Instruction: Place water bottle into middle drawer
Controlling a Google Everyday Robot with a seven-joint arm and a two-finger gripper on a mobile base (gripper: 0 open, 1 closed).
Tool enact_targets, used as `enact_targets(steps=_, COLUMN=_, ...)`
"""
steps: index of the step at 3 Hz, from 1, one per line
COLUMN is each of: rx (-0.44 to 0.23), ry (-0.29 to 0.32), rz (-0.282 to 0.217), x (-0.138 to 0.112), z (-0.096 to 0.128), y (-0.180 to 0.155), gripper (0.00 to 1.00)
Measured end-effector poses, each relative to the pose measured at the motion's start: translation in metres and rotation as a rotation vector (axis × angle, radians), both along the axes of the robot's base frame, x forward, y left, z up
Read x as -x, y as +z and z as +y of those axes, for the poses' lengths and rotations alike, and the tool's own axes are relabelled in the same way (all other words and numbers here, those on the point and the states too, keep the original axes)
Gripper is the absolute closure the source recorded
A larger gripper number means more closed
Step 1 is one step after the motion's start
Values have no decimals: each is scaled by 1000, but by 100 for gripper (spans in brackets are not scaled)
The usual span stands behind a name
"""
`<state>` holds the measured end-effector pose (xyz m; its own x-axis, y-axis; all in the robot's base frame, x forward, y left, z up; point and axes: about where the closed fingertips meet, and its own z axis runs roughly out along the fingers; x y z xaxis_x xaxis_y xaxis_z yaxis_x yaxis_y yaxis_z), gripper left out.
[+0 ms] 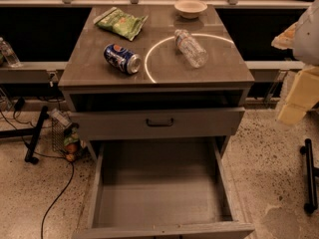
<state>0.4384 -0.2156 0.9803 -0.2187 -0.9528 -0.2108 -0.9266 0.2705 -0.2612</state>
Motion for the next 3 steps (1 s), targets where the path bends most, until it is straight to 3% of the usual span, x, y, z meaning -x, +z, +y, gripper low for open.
enact_targets(steps=1, rx=0, ry=0, rz=0, x=0, z=0, y=0, gripper=0)
enact_targets(steps=2, rx=-26, ry=-11, rz=-51, x=-47, z=9, y=-8, gripper=0)
enact_targets(steps=3, rx=-78, ry=-64, rz=-95, x=-94, z=18, y=-17, gripper=0)
